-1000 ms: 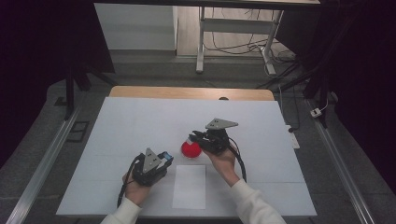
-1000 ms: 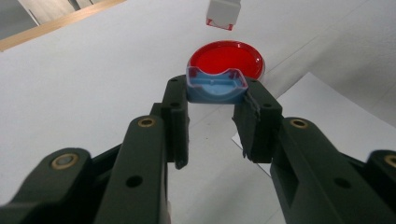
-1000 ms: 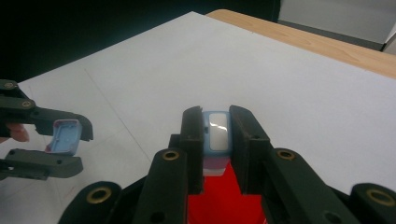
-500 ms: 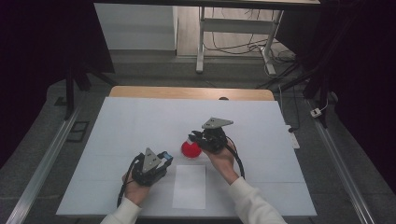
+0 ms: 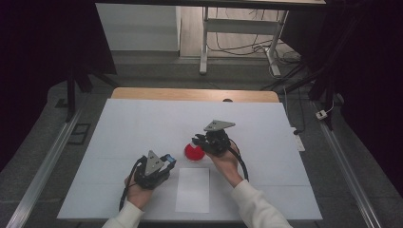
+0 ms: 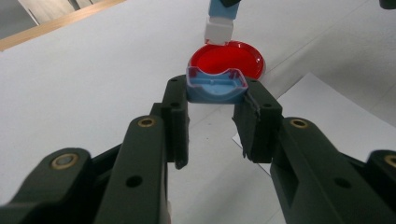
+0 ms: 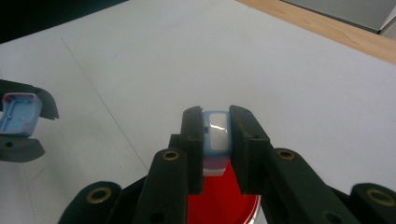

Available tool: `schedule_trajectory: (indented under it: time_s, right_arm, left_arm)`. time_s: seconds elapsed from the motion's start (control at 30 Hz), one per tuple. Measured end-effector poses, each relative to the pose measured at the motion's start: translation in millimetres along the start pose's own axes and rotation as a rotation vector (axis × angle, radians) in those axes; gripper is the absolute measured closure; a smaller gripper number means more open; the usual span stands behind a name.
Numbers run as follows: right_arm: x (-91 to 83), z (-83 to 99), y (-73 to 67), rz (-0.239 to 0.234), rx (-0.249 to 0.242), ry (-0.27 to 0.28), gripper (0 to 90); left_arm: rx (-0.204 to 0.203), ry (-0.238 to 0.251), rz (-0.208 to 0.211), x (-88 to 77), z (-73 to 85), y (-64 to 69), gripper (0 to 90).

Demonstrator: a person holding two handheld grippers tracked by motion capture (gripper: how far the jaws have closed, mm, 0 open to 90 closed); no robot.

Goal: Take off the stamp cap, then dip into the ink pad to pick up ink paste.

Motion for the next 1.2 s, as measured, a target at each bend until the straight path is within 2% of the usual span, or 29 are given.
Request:
schedule_trajectory:
  time_s: [0.2, 0.4, 0.47, 0.63, 0.9, 1.07, 1.2]
  right_arm:
    - [6.0, 0.1, -1.1, 0.006, -0.015, -0.03, 75.1]
    - [17.9, 3.6, -3.4, 0.025, -0.05, -0.107, 75.1]
    - [18.7, 2.9, -4.0, 0.027, -0.054, -0.103, 75.2]
    - [22.4, 3.2, -9.5, 0.059, -0.096, -0.132, 75.4]
    - [23.0, 4.8, -8.6, 0.058, -0.087, -0.133, 75.7]
    - [21.9, 4.3, -9.7, 0.061, -0.102, -0.128, 75.5]
    - [17.5, 3.2, -5.1, 0.043, -0.075, -0.105, 75.4]
  left_arm:
    - [0.0, -0.002, -0.003, -1.5, 0.7, -0.4, 65.9]
    - [-0.002, 0.0, -0.003, -0.7, 0.8, -0.7, 65.9]
    - [-0.002, 0.0, -0.004, -0.9, 0.9, -0.8, 65.9]
    - [-0.002, 0.001, -0.005, -1.8, 0.9, -1.4, 65.9]
    - [-0.002, -0.001, -0.002, -1.3, 0.8, 0.0, 65.9]
    - [0.002, 0.001, -0.006, -1.7, 0.7, -1.1, 65.9]
    - [-0.003, 0.001, -0.008, -1.6, 0.7, -2.4, 65.9]
Point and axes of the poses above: each handheld gripper's, and its own axes: x roughly forward along the jaws, z roughly out of its underside, y roughly to its right, the point moved 1 cm from there along x, roughly forward along the jaws, and after that the axes turned 9 degrees about -y, right-handed, at the moved point
